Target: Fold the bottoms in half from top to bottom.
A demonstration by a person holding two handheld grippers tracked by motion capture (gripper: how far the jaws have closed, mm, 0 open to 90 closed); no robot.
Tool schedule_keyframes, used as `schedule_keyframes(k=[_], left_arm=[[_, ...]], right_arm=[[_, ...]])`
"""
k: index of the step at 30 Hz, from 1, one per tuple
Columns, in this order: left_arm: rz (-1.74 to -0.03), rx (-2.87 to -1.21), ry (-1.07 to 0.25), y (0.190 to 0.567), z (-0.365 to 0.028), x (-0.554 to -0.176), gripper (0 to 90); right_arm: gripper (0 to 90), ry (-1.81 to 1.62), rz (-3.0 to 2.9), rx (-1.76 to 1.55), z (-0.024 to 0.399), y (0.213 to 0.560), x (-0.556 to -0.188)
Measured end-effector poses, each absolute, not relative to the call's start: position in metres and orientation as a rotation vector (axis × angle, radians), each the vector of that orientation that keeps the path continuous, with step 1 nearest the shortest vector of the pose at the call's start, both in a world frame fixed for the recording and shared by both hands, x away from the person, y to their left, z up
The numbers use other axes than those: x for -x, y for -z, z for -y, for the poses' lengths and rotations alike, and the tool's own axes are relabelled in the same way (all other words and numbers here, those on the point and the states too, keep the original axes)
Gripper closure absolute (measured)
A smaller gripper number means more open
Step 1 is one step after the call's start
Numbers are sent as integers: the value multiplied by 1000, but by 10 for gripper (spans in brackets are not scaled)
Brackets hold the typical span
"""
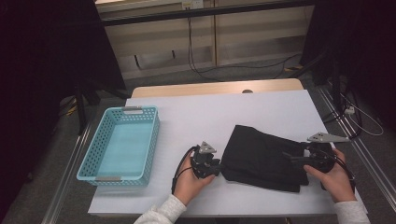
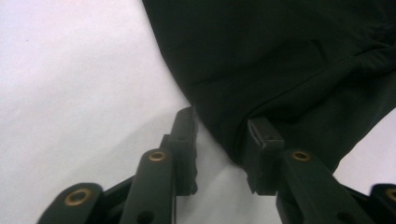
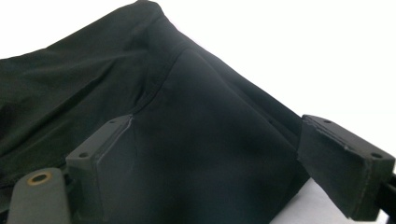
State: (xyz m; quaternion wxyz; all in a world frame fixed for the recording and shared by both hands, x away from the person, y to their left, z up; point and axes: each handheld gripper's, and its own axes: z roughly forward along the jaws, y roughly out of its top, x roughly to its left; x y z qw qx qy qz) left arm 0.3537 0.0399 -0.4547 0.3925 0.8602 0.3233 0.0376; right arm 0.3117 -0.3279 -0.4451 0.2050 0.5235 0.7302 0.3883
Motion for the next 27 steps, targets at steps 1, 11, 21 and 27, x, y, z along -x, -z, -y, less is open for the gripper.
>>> schedule_keyframes(k=[1,11,21,27], left_arm=[[-823,-2182,-96,455,-40,-354,690],[-838,-2172,-85,456,-36,-352,769],[-852,-2162,-57,456,-35,-353,861],[-865,-2162,-47,455,-37,-354,869]], right_arm=[[122,-1082,-2035,-1459,328,445,-312],[125,-1078,-2042,-1454,328,445,-311],[125,-1077,-2032,-1446,330,443,-309],[124,-1075,-2029,-1441,330,443,-309]])
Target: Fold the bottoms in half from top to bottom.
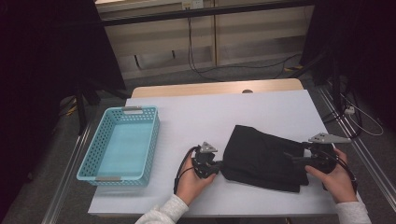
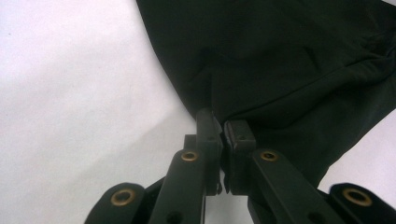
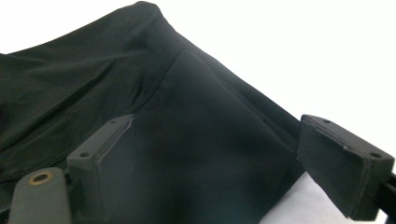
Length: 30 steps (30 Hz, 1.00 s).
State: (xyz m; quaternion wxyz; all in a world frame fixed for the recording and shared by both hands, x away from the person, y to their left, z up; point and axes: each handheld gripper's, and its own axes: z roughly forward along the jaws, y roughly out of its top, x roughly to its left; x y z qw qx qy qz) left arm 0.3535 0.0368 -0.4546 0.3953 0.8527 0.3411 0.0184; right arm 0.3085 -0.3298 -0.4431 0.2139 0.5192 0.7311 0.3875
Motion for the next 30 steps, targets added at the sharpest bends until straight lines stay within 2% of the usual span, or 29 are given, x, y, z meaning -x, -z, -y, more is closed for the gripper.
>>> schedule_keyframes(k=[30], left_arm=[[-998,-2097,-17,450,-69,-378,872]], right_arm=[[121,-1076,-1967,-1438,335,439,-305]])
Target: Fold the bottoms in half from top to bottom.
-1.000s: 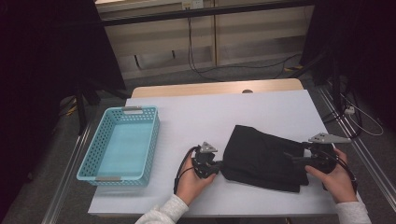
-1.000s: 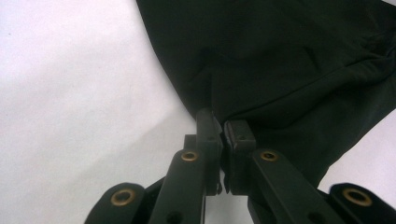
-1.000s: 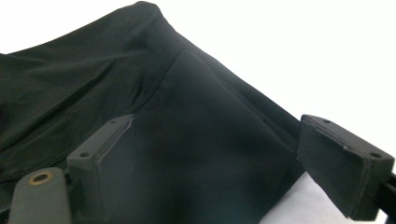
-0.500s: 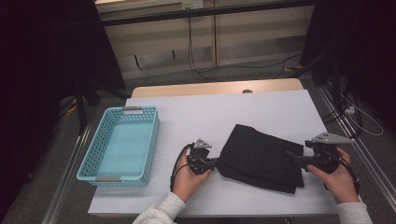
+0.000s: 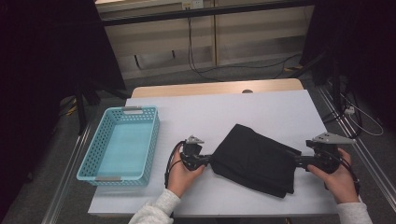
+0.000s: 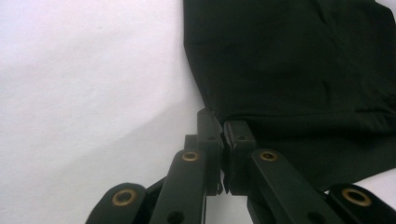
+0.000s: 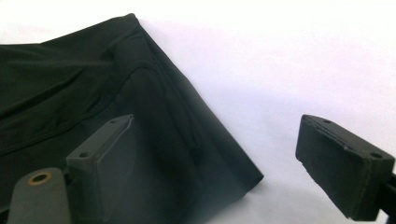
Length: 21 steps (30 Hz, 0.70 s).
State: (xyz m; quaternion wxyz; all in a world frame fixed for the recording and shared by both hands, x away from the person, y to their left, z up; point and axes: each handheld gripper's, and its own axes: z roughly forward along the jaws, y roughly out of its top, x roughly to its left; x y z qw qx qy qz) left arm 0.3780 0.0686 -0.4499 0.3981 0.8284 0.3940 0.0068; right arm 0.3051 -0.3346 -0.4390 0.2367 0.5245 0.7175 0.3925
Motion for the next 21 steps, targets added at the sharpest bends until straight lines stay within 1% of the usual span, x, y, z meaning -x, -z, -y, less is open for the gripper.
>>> schedule_keyframes(k=[12,21], left_arm=[[-1048,-2067,-9,448,-82,-388,871],[-1061,-2057,-9,449,-83,-390,872]], right_arm=[[120,-1079,-1977,-1431,333,439,-304],[120,-1075,-1984,-1422,332,440,-304]])
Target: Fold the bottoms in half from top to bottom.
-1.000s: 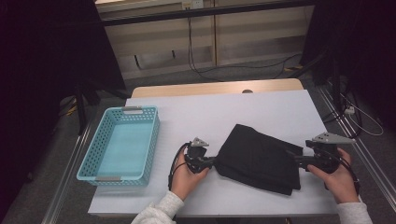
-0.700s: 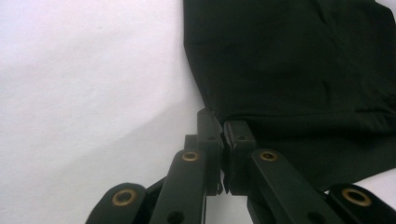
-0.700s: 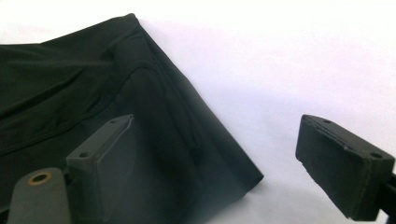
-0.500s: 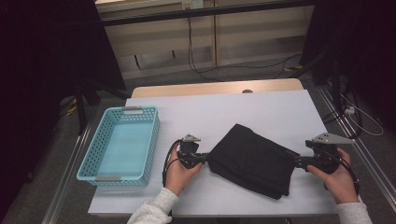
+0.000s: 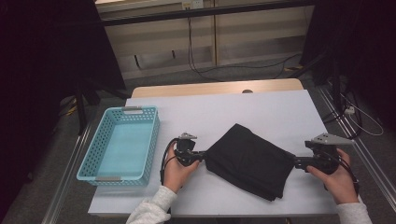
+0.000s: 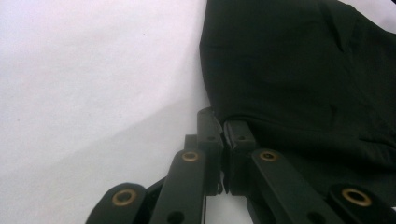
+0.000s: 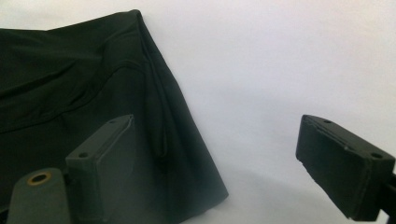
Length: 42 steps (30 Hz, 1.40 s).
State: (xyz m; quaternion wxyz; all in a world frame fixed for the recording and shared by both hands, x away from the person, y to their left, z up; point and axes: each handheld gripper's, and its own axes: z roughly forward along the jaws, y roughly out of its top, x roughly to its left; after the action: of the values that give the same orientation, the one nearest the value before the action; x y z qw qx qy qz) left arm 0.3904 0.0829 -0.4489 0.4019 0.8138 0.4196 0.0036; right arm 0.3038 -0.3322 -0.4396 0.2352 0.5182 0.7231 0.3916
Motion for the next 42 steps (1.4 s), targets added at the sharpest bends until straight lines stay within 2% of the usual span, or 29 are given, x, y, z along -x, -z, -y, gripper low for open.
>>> schedule_keyframes(k=[22,42], left_arm=[[-1106,-2025,20,446,-92,-408,873],[-1164,-1987,-52,441,-102,-427,872]], right_arm=[[120,-1057,-1974,-1427,334,440,-289],[114,-1049,-1995,-1395,310,443,-283]])
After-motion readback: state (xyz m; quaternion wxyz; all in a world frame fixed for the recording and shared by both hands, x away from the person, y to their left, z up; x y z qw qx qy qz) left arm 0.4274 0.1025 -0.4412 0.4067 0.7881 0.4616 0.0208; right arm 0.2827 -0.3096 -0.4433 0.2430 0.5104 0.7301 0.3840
